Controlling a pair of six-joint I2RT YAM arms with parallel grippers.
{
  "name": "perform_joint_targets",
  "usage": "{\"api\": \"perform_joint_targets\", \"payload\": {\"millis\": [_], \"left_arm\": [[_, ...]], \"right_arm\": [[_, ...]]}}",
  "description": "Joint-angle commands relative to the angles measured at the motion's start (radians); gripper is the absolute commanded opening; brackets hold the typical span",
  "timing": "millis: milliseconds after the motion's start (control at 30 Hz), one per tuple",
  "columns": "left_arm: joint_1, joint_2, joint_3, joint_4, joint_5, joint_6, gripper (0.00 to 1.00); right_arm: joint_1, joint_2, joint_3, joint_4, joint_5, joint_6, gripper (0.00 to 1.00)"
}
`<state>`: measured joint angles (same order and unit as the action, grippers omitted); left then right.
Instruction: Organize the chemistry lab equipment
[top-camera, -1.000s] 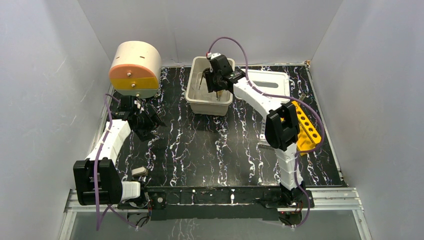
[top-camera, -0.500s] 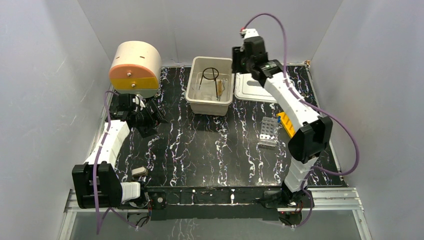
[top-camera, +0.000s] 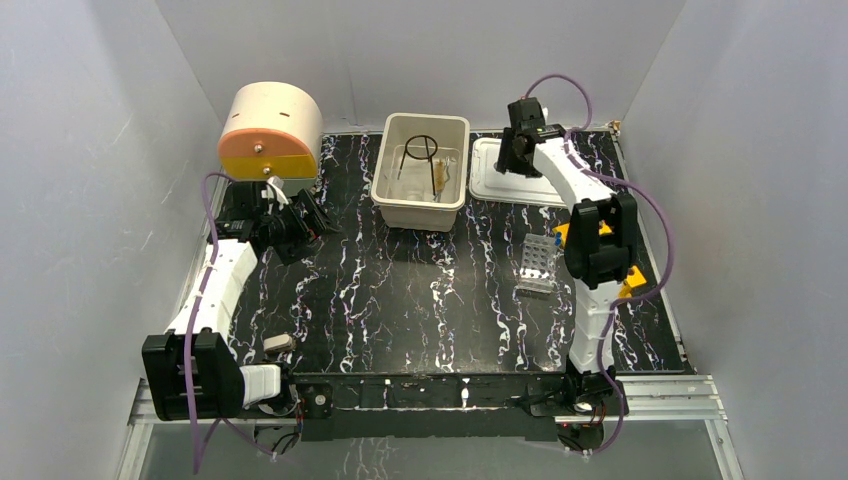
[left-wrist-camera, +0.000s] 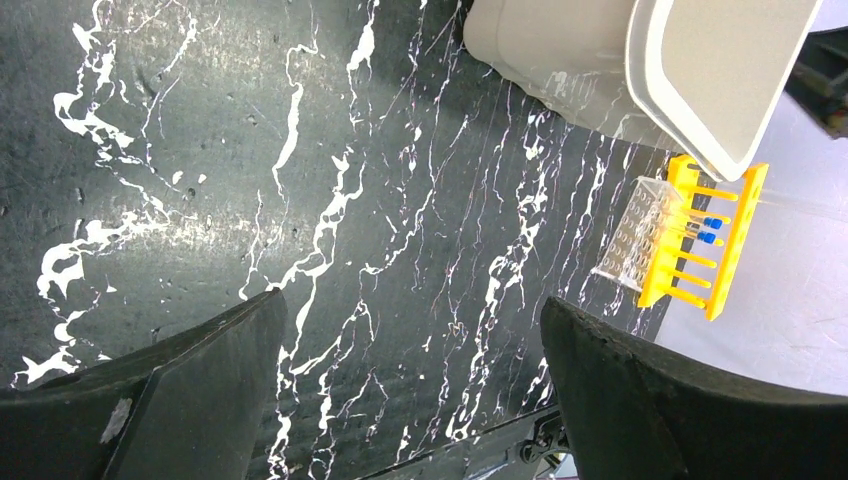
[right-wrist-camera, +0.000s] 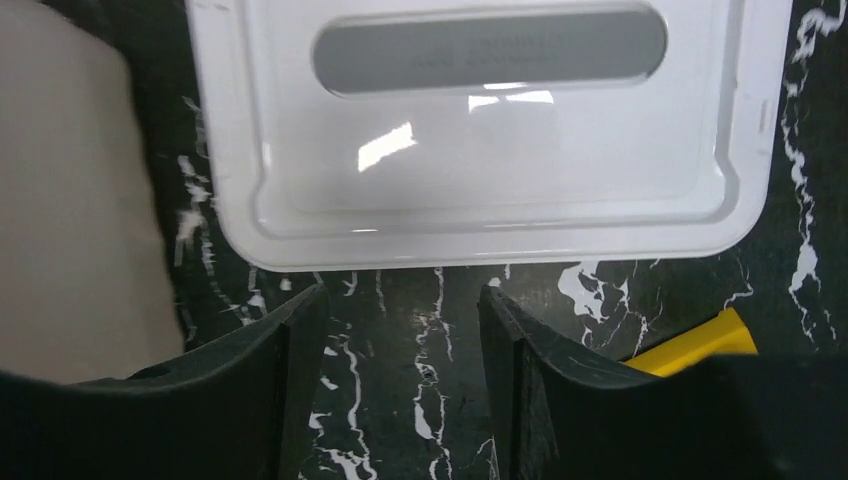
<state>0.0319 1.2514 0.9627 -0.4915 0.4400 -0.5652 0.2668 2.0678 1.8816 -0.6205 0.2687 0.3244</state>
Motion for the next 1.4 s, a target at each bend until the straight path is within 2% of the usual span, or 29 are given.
{"api": "perform_joint_targets", "payload": {"millis": [0,300,433,467,500,567,600,667,767,933,1100,1367], "left_arm": [[0.005,-0.012,0.035,0.015,0.005,0.002,0.98],[0.004,-0.045,0.002,0.013,-0.006,-0.004,0.98],[0.003,-0.049,0.008,-0.007,-0.012,0.007,0.98],[0.003,-0.050,0.007,-0.013,-0.018,0.011,0.98],[0.003,-0.053,0.003,-0.015,-0.024,0.014,0.98],[0.003,-0.058,-0.003,-0.019,-0.029,0.016,0.98],[0.003,-0.059,-0.006,-0.020,-0.033,0.016,0.98],[0.003,-0.061,-0.011,-0.021,-0.035,0.015,0.98],[0.003,-0.058,-0.011,-0.025,-0.033,0.015,0.98],[0.003,-0.052,0.000,-0.039,-0.036,0.022,0.98],[0.003,-0.055,0.002,-0.046,-0.043,0.024,0.98],[0.002,-0.051,0.002,-0.043,-0.027,0.026,0.98]], "right_arm": [[-0.023,0.046,0.059,-0.082,0.124,0.160,0.68],[-0.025,0.259,0.212,-0.258,0.257,0.426,0.80],[-0.026,0.330,0.269,-0.361,0.285,0.571,0.81],[-0.027,0.342,0.275,-0.389,0.289,0.613,0.79],[-0.028,0.348,0.274,-0.411,0.297,0.643,0.68],[-0.030,0.348,0.266,-0.422,0.299,0.676,0.60],[-0.032,0.348,0.260,-0.420,0.294,0.687,0.60],[-0.040,0.340,0.233,-0.417,0.281,0.733,0.49],[-0.047,0.321,0.152,-0.373,0.241,0.824,0.51],[-0.052,0.341,0.159,-0.396,0.211,0.946,0.49],[-0.052,0.352,0.182,-0.411,0.209,1.003,0.36],[-0.052,0.329,0.253,-0.419,0.252,0.972,0.24]]}}
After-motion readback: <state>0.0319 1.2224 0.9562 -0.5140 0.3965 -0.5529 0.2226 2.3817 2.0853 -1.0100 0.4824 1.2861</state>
